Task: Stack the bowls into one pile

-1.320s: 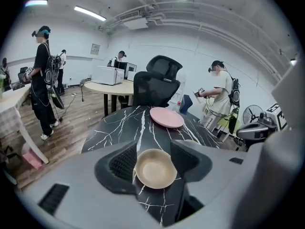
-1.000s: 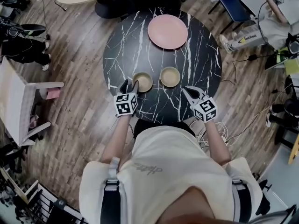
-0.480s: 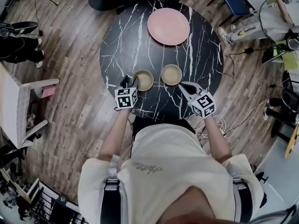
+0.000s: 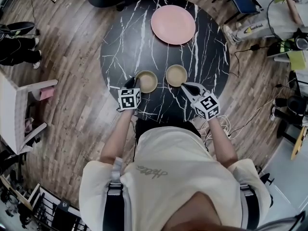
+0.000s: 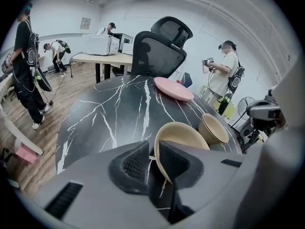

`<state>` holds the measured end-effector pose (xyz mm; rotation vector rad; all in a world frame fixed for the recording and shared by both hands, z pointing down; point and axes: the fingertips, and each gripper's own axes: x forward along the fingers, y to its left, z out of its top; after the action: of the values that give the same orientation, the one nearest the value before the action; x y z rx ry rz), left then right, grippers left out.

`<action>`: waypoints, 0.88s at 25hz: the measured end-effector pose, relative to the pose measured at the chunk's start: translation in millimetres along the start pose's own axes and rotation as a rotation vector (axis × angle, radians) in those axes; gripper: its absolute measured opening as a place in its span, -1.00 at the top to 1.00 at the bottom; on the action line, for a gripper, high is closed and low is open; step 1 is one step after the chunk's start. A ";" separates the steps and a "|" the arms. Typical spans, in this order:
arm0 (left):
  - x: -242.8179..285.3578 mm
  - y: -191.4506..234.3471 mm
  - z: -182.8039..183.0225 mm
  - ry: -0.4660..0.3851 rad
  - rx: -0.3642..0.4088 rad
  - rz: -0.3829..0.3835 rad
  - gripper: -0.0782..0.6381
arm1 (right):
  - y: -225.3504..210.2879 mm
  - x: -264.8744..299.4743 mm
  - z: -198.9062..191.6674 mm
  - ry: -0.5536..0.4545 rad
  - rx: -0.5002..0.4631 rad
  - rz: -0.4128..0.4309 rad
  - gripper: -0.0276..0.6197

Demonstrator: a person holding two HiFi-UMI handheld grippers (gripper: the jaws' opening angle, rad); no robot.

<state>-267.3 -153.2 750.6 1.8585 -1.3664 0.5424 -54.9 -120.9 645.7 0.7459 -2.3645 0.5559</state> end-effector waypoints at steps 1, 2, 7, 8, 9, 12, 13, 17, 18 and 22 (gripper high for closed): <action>1.1 -0.2 -1.2 0.006 -0.005 0.000 0.61 | -1.2 -0.6 -2.0 0.005 0.000 -0.002 0.90; 1.9 -0.3 -2.3 0.011 -0.007 0.004 0.63 | -2.3 -1.4 -3.8 0.009 0.000 -0.005 0.90; 4.4 -1.9 -3.6 0.022 -0.016 0.005 0.67 | -7.5 -3.2 -10.0 0.017 0.009 -0.014 0.90; 4.3 -2.2 -3.8 0.022 -0.020 0.005 0.67 | -6.8 -3.3 -10.0 0.020 0.006 -0.012 0.90; 3.8 -2.5 -4.3 0.022 -0.025 0.006 0.67 | -5.4 -3.8 -9.7 0.022 0.000 -0.009 0.90; -0.8 -2.6 -5.6 0.017 -0.055 0.008 0.68 | -0.1 -5.5 -9.5 0.021 -0.015 0.004 0.90; -3.2 -2.4 -4.8 0.010 -0.066 0.010 0.69 | 0.9 -5.4 -9.2 0.019 -0.017 0.008 0.90; -11.6 -2.2 -0.9 -0.023 -0.070 0.031 0.70 | 0.9 -4.3 -4.5 0.003 -0.023 0.021 0.90; -13.8 -2.3 -2.0 -0.025 -0.076 0.034 0.70 | 1.2 -4.6 -3.7 -0.001 -0.026 0.024 0.90; -26.6 -1.2 -2.9 -0.044 -0.105 0.051 0.70 | 2.7 -7.8 -1.5 -0.014 -0.039 0.031 0.90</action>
<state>-275.0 -134.4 733.2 1.7651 -1.4466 0.4492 -50.7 -115.1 641.3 0.6997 -2.3966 0.5175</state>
